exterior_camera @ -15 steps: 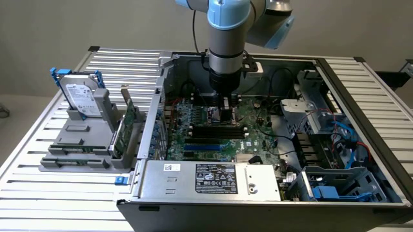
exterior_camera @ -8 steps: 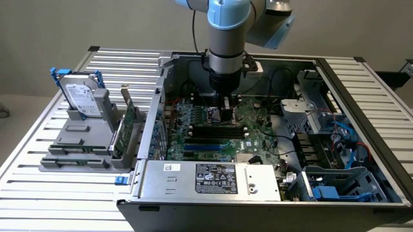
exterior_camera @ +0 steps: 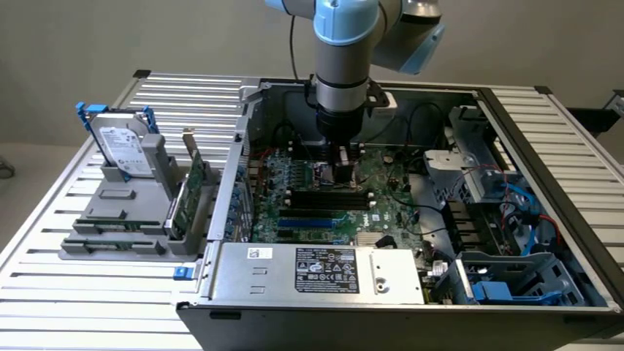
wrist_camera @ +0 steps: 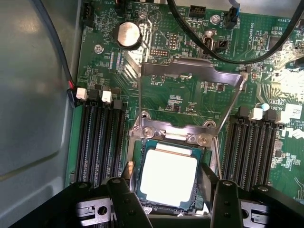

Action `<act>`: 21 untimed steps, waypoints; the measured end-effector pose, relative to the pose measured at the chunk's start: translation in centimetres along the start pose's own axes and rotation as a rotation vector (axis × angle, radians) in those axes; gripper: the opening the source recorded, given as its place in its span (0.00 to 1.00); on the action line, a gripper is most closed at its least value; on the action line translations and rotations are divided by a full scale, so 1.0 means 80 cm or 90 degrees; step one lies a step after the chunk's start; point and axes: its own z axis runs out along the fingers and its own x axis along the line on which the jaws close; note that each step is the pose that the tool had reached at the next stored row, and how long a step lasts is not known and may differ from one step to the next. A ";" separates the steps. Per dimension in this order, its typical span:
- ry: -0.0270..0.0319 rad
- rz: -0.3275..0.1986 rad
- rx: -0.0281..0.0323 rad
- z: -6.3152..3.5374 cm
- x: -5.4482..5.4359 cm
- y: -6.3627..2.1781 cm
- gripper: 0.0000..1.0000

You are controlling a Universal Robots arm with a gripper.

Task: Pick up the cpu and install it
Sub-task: 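Place the cpu into insertion slot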

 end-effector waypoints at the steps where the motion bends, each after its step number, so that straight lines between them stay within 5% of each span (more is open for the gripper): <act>1: 0.0002 -0.004 0.0002 0.000 0.000 0.000 0.63; 21: -0.0002 0.005 0.0037 0.000 0.000 0.000 0.63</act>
